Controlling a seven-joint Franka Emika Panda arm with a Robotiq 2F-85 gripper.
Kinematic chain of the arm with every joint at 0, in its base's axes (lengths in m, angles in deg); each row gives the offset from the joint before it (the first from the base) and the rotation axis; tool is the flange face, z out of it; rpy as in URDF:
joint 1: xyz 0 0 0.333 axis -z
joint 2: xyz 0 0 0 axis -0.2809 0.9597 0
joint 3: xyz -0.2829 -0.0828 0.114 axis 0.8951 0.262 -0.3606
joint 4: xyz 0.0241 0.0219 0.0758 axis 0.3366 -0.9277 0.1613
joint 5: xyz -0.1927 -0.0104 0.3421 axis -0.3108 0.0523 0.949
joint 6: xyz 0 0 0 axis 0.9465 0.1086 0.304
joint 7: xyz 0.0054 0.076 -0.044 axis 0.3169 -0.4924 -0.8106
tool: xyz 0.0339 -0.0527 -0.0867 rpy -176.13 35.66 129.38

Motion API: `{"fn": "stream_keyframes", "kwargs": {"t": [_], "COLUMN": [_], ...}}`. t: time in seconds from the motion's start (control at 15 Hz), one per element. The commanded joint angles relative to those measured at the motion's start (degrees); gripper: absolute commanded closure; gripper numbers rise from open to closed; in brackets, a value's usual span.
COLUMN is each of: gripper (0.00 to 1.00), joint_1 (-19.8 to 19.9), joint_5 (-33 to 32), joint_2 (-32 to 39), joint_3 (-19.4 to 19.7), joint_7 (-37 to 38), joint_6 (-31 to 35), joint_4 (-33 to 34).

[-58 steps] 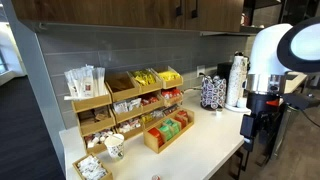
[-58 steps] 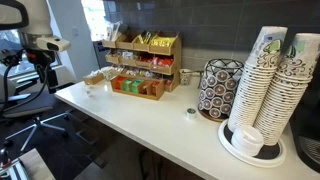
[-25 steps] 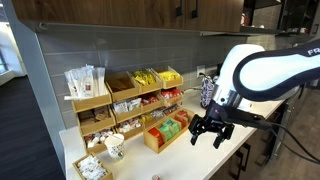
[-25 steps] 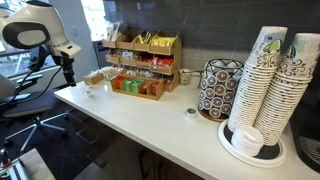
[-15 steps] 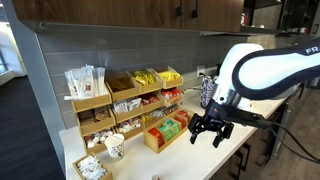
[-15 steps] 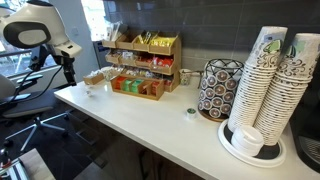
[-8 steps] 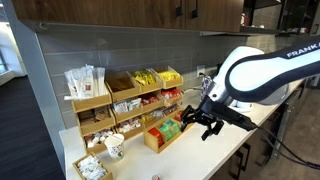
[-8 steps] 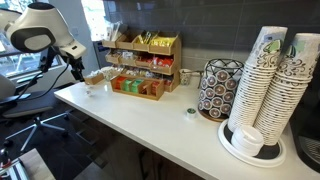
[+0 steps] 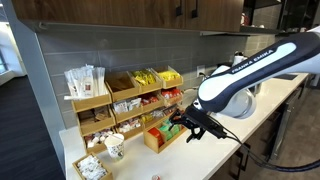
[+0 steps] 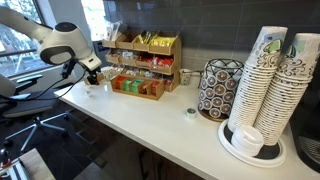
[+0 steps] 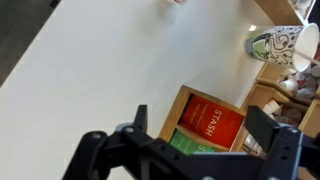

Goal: Put one green sachet on the counter

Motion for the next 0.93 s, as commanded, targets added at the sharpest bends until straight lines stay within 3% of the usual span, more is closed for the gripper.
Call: {"fn": "stream_keyframes", "kwargs": {"t": [0.0, 0.4, 0.47, 0.53, 0.87], "gripper": [0.0, 0.0, 0.0, 0.0, 0.0], "joint_1": [-1.4, -0.8, -0.9, -1.4, -1.6], "joint_5": [6.1, 14.2, 15.7, 12.4, 14.1], "joint_2": [7.6, 14.9, 15.8, 13.4, 15.2], "joint_3": [0.5, -0.2, -0.5, 1.0, 0.9], "joint_7": [1.3, 2.0, 2.8, 2.4, 2.3], "joint_6": [6.3, 17.8, 22.3, 17.4, 20.7], "joint_4": [4.5, 8.6, 8.8, 7.4, 8.6]}}
